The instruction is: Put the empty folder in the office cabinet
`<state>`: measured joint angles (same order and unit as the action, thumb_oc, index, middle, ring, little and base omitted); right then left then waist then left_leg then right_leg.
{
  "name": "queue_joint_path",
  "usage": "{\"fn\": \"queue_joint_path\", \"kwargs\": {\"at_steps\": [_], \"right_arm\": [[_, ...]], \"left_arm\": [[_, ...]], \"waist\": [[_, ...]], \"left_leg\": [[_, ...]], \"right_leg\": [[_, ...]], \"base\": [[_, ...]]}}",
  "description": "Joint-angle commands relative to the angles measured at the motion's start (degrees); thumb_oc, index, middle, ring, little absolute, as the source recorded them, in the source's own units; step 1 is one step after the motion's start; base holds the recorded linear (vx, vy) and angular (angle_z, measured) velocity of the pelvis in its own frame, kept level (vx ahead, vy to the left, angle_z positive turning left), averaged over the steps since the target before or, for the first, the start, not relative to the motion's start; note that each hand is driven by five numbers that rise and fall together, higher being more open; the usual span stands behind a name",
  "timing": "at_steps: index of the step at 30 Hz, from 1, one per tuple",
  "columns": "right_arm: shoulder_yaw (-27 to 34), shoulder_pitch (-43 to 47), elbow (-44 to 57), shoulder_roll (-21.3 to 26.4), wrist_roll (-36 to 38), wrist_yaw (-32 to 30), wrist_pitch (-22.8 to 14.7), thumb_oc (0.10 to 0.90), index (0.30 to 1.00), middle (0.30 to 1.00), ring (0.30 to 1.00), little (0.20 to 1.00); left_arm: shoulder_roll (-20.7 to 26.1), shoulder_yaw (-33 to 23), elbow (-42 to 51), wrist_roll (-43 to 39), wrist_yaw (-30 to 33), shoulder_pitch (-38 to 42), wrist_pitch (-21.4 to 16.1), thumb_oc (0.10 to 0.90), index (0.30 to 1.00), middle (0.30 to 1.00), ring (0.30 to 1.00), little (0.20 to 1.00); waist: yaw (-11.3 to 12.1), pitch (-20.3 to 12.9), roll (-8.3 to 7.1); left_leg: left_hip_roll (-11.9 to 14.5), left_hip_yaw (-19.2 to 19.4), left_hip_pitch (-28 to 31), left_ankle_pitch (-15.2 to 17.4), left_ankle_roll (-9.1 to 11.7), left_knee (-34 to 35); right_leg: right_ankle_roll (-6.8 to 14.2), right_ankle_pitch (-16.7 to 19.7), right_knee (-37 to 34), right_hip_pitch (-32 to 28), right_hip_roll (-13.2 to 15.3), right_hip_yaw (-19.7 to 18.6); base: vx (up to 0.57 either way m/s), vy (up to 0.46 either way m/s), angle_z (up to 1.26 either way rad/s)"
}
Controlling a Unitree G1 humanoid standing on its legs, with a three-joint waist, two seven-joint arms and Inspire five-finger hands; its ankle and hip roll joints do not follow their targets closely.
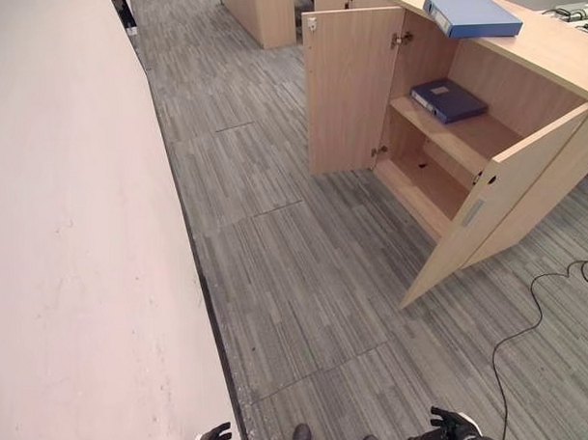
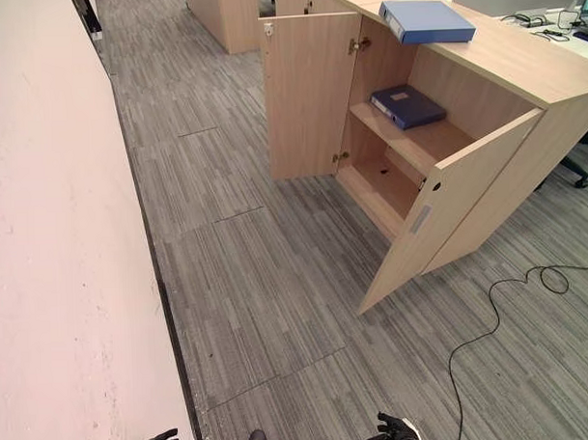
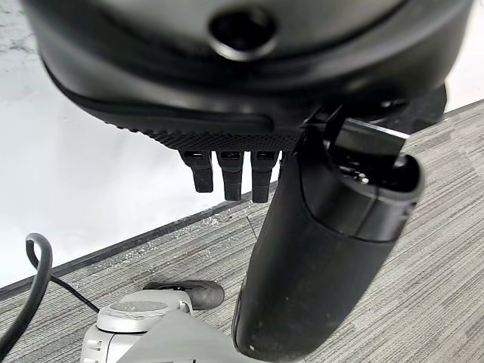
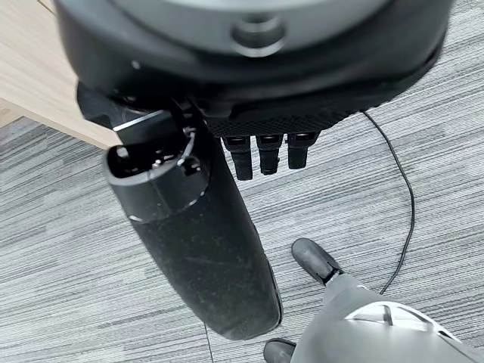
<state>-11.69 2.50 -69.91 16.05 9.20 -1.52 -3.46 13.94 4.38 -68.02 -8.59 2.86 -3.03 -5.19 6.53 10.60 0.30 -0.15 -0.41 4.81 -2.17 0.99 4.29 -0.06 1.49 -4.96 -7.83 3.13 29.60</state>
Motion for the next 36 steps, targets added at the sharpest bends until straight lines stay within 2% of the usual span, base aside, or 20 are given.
{"fn": "queue_joint_path", "kwargs": {"at_steps": [1, 36], "right_arm": [[-1.3, 1.4, 0.1, 1.4, -0.3, -0.3, -1.1, 0.800, 0.900, 0.900, 0.900, 0.900], [-0.9, 1.5, -1.2, 2.0, -0.8, -0.5, -0.9, 0.800, 0.900, 0.900, 0.900, 0.900]], "left_arm": [[1.1, 0.7, -3.3, 1.0, -0.3, 2.9, -1.2, 0.800, 0.900, 0.900, 0.900, 0.900], [1.2, 1.0, -3.2, 1.3, -0.4, 3.0, -1.1, 0.800, 0.900, 0.900, 0.900, 0.900]], "waist": [[1.2, -1.2, -0.30], [0.8, -1.7, 0.01]], "left_leg": [[4.3, 1.2, -0.7, 4.0, 3.0, -2.1], [4.0, 1.2, -0.4, 4.3, 2.9, -2.7]], "right_leg": [[5.5, -5.4, 1.0, -2.9, 4.1, -3.5], [5.4, -5.5, 1.0, -3.4, 4.2, -3.8]], "base": [[0.00, 0.000, 0.00], [0.00, 0.000, 0.00]]}}
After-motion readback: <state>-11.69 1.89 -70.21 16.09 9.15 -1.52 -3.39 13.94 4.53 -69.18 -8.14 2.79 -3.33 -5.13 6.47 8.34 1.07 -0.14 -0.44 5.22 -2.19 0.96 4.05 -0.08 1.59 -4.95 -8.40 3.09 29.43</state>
